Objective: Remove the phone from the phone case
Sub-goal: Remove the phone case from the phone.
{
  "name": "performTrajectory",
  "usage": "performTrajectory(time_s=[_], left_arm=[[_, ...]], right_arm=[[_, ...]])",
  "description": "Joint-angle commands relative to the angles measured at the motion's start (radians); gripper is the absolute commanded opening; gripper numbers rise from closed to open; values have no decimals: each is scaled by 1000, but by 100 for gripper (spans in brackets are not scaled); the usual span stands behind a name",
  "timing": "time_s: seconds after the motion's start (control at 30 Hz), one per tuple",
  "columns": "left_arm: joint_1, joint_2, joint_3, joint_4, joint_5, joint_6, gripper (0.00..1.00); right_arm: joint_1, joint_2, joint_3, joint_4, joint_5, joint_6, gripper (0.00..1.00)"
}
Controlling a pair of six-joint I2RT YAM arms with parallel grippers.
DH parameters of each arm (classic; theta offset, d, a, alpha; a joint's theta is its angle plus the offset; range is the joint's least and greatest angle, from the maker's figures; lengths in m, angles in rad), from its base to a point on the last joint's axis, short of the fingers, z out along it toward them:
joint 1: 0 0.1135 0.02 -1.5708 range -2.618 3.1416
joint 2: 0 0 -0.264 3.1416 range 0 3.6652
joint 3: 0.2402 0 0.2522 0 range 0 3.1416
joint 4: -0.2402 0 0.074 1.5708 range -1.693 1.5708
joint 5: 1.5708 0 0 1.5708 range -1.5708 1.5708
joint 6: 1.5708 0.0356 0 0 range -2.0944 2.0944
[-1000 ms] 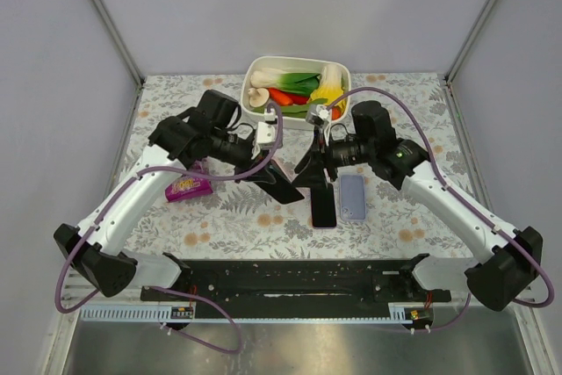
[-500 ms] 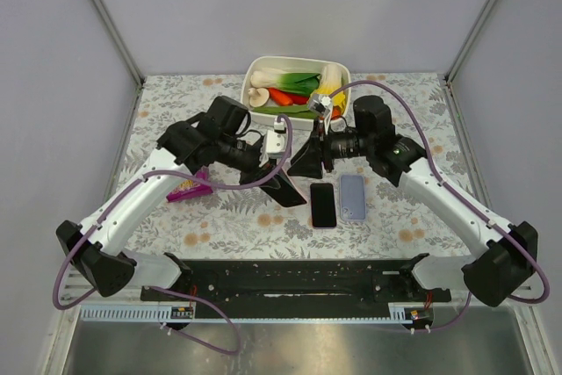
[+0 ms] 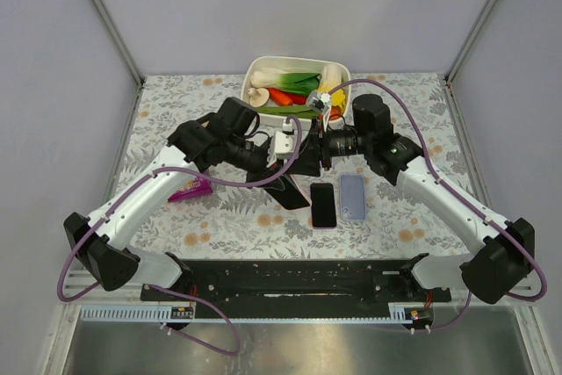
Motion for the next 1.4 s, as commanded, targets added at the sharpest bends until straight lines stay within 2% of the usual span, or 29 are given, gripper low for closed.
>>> performTrajectory(time_s=[0.0,0.4,0.73,1.03,1.37], left_arm=[[-5,-16,36,89,19,-17,0],[-14,-19,59,94,61,-41,0],[-25,-29,59,94,80,-37,0],[-26,-28,56,150,25,-71,0],[-27,-26,64,164,18,-91,0]], right_arm=[[-5,-1,-13,53,-14,8,55],[9,14,-39,50,29,-17,51],[15,33,-32,21,95,-49,43],[41,36,-42,21,82,-63,43],[70,51,-42,-5,135,-103,43]])
